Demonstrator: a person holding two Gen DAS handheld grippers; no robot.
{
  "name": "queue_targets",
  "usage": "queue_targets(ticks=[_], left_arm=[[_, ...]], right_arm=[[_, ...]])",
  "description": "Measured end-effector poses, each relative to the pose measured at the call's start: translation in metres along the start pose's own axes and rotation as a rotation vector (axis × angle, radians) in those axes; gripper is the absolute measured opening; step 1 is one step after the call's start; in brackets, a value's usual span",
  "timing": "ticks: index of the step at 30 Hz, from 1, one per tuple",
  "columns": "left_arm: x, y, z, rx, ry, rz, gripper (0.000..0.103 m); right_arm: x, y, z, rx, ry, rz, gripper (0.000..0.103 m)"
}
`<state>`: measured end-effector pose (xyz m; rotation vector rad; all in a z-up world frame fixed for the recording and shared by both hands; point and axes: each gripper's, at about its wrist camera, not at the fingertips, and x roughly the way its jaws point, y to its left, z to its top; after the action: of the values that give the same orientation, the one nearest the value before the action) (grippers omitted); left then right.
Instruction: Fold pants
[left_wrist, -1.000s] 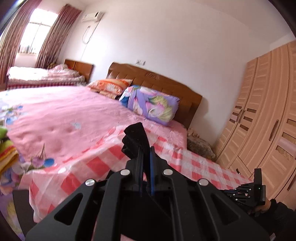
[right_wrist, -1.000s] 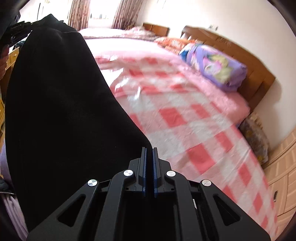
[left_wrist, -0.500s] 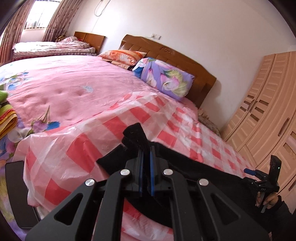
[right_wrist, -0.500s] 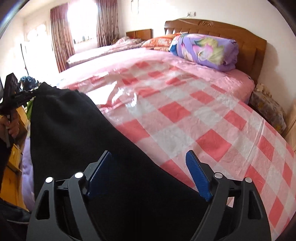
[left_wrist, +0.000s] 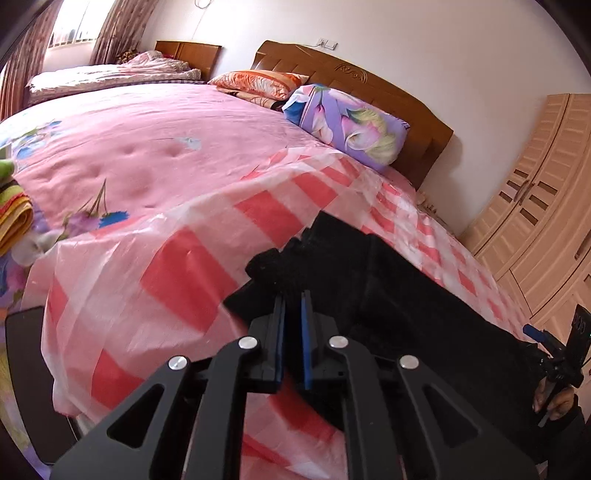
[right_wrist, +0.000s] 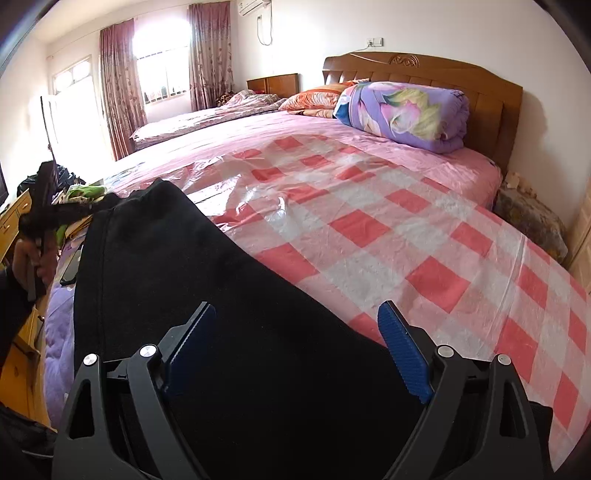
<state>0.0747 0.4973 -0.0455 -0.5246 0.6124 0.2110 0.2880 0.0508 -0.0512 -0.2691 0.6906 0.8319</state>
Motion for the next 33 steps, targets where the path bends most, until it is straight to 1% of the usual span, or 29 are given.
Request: queue_targets(ticks=[1, 2, 3, 4, 5, 6, 7, 8, 9, 10, 11, 12, 14, 15, 17, 18, 20, 21, 22, 23, 25, 27, 28, 29, 30, 31, 32, 33], left_arm=[[-0.003, 0.003, -0.001, -0.012, -0.008, 0.003, 0.018], [-0.007, 0.005, 0.001, -0.023, -0.019, 0.011, 0.029], [-0.010, 0.007, 0.003, -0.032, -0.029, 0.036, 0.048], [-0.015, 0.009, 0.007, -0.044, -0.048, 0.074, 0.056], [-0.023, 0.013, 0.010, -0.057, -0.073, 0.097, 0.070], [-0.033, 0.016, 0.013, -0.077, -0.103, 0.136, 0.078], [-0.046, 0.017, 0.015, -0.092, -0.137, 0.184, 0.078], [-0.057, 0.015, 0.015, -0.088, -0.163, 0.194, 0.078], [-0.071, 0.005, 0.017, -0.060, -0.192, 0.157, 0.079], [-0.081, -0.009, 0.016, -0.025, -0.201, 0.110, 0.081], [-0.085, -0.019, 0.017, 0.000, -0.199, 0.081, 0.085], [-0.086, -0.039, 0.013, 0.049, -0.186, 0.026, 0.087], [-0.076, -0.076, 0.006, 0.162, -0.132, -0.060, 0.090], [-0.064, -0.099, 0.000, 0.242, -0.098, -0.080, 0.090], [-0.040, -0.126, -0.014, 0.337, -0.048, -0.066, 0.090], [-0.020, -0.132, -0.021, 0.351, 0.023, -0.057, 0.090], [0.008, -0.125, -0.034, 0.311, 0.129, -0.057, 0.090], [0.018, -0.116, -0.044, 0.279, 0.176, -0.049, 0.088], [0.021, -0.109, -0.052, 0.265, 0.190, -0.050, 0.088], [0.017, -0.105, -0.060, 0.266, 0.184, -0.057, 0.089], [0.013, -0.102, -0.072, 0.266, 0.210, -0.067, 0.090], [0.011, -0.100, -0.076, 0.274, 0.226, -0.079, 0.091], [0.012, -0.100, -0.075, 0.274, 0.231, -0.079, 0.091], [0.010, -0.101, -0.071, 0.266, 0.231, -0.073, 0.089], [0.002, -0.105, -0.064, 0.255, 0.206, -0.066, 0.089], [-0.009, -0.112, -0.059, 0.256, 0.167, -0.090, 0.089], [-0.021, -0.123, -0.054, 0.267, 0.124, -0.135, 0.090], [-0.028, -0.134, -0.051, 0.284, 0.096, -0.165, 0.091]], right_arm=[[-0.002, -0.001, 0.000, 0.014, -0.003, 0.008, 0.087], [-0.005, -0.002, 0.000, 0.033, -0.004, 0.019, 0.087], [-0.008, -0.002, -0.001, 0.058, -0.003, 0.037, 0.087], [-0.011, 0.001, -0.003, 0.075, 0.001, 0.056, 0.087], [-0.016, 0.007, -0.006, 0.081, 0.013, 0.080, 0.087], [-0.020, 0.014, -0.009, 0.071, 0.025, 0.093, 0.087], [-0.024, 0.023, -0.013, 0.049, 0.039, 0.104, 0.087], [-0.028, 0.034, -0.017, 0.018, 0.052, 0.114, 0.087], [-0.034, 0.047, -0.021, -0.025, 0.066, 0.129, 0.087], [-0.038, 0.061, -0.025, -0.066, 0.082, 0.149, 0.087], [-0.041, 0.070, -0.027, -0.094, 0.091, 0.159, 0.087], [-0.043, 0.083, -0.028, -0.130, 0.104, 0.173, 0.087], [-0.043, 0.101, -0.029, -0.159, 0.118, 0.208, 0.087], [-0.039, 0.112, -0.030, -0.174, 0.134, 0.235, 0.087], [-0.031, 0.126, -0.034, -0.196, 0.165, 0.247, 0.087], [-0.029, 0.131, -0.038, -0.202, 0.187, 0.253, 0.087], [-0.022, 0.135, -0.050, -0.208, 0.242, 0.274, 0.087], [-0.019, 0.135, -0.060, -0.201, 0.282, 0.289, 0.088], [-0.019, 0.134, -0.069, -0.197, 0.293, 0.293, 0.088], [-0.025, 0.133, -0.073, -0.202, 0.263, 0.294, 0.088], [-0.033, 0.125, -0.079, -0.168, 0.257, 0.322, 0.088], [-0.038, 0.115, -0.077, -0.127, 0.263, 0.355, 0.088], [-0.042, 0.109, -0.075, -0.121, 0.258, 0.359, 0.088], [-0.049, 0.097, -0.070, -0.119, 0.229, 0.323, 0.088], [-0.054, 0.087, -0.065, -0.110, 0.205, 0.283, 0.088], [-0.059, 0.071, -0.059, -0.086, 0.178, 0.234, 0.088], [-0.064, 0.054, -0.055, -0.056, 0.155, 0.185, 0.088], [-0.066, 0.030, -0.050, -0.010, 0.130, 0.116, 0.088]])
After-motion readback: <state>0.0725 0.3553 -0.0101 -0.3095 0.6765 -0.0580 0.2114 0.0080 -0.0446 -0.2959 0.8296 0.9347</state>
